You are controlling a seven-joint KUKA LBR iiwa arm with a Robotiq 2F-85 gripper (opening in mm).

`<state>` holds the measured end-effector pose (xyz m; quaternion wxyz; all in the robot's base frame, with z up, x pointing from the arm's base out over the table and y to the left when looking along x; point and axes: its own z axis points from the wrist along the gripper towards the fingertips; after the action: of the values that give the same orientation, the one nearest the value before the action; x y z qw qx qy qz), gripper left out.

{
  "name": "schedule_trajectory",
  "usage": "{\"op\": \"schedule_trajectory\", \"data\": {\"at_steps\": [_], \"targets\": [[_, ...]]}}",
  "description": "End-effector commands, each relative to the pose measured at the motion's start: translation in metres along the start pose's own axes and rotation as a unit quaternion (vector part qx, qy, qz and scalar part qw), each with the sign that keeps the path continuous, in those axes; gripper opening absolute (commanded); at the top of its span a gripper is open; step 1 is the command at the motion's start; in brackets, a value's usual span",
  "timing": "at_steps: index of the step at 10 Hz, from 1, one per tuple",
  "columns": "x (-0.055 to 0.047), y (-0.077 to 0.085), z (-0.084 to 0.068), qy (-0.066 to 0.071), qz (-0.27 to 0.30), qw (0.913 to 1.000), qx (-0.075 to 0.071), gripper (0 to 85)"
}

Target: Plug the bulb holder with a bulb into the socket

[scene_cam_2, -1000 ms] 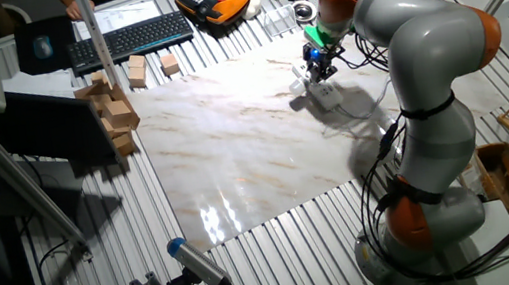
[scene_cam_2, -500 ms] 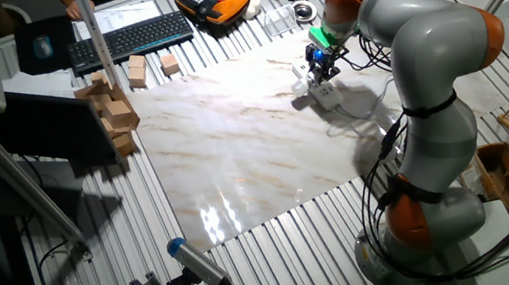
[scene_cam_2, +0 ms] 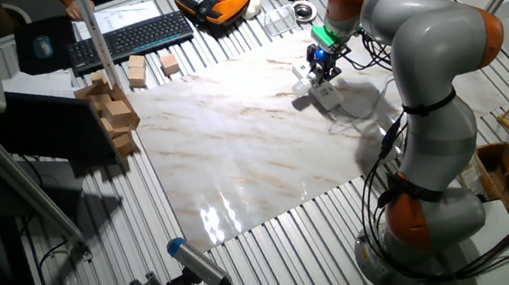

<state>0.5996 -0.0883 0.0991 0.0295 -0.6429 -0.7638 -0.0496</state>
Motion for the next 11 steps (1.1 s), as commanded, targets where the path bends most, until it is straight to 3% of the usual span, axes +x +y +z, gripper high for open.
{"op": "schedule_trajectory", "data": {"at_steps": [1, 11], "targets": [[0.000, 0.000, 0.000, 0.003, 0.007, 1.0000, 0.000, 0.0], [-0.008, -0.003, 0.013, 0.015, -0.002, 0.9999, -0.005, 0.0]]}}
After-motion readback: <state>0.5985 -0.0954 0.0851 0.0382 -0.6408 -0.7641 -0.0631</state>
